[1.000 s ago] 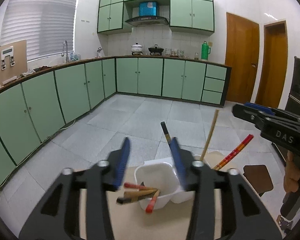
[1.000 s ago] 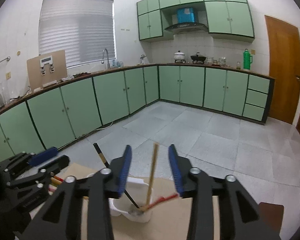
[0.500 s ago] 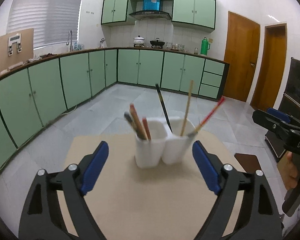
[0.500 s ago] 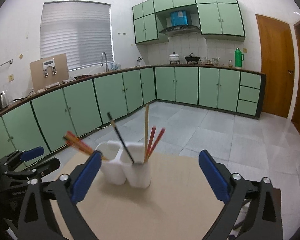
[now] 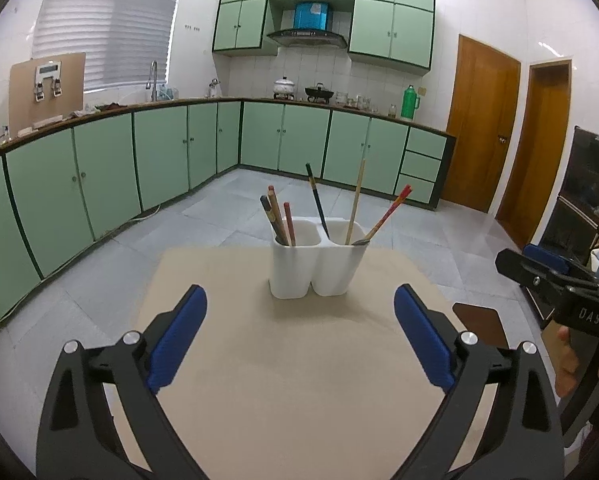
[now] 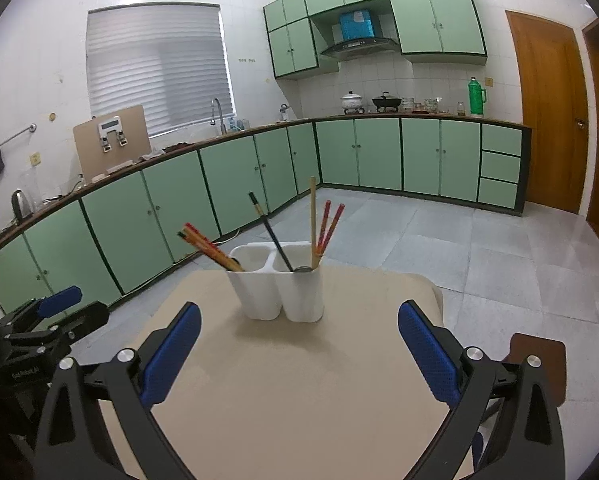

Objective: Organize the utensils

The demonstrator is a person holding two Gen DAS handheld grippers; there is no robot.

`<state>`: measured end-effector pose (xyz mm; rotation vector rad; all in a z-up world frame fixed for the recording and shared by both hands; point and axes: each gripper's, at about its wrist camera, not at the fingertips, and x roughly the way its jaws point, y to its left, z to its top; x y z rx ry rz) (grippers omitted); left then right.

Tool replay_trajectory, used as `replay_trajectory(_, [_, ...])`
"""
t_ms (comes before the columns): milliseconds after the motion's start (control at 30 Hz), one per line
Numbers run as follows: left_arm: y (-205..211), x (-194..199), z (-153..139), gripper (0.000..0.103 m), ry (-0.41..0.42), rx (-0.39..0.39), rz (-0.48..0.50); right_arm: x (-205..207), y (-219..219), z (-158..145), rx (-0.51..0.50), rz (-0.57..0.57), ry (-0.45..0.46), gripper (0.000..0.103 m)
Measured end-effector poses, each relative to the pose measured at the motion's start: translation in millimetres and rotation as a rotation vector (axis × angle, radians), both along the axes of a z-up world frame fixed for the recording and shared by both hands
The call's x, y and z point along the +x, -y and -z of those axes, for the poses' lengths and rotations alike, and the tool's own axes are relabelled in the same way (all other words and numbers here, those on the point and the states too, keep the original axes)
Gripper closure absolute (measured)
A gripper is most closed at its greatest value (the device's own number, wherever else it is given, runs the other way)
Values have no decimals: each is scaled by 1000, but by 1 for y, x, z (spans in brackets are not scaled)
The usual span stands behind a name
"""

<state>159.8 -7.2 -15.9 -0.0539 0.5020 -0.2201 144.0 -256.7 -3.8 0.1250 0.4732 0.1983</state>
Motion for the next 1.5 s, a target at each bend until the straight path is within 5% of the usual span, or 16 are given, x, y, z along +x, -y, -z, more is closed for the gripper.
replay_trajectory(767, [1,-70,-53,10,135,-6,-6,-73,-21,-54,-18,-64,135,6])
replay_trajectory(1500, [2,-96,-69,9,198,2,-16,-91,-27,-69,-25,-71,181,6])
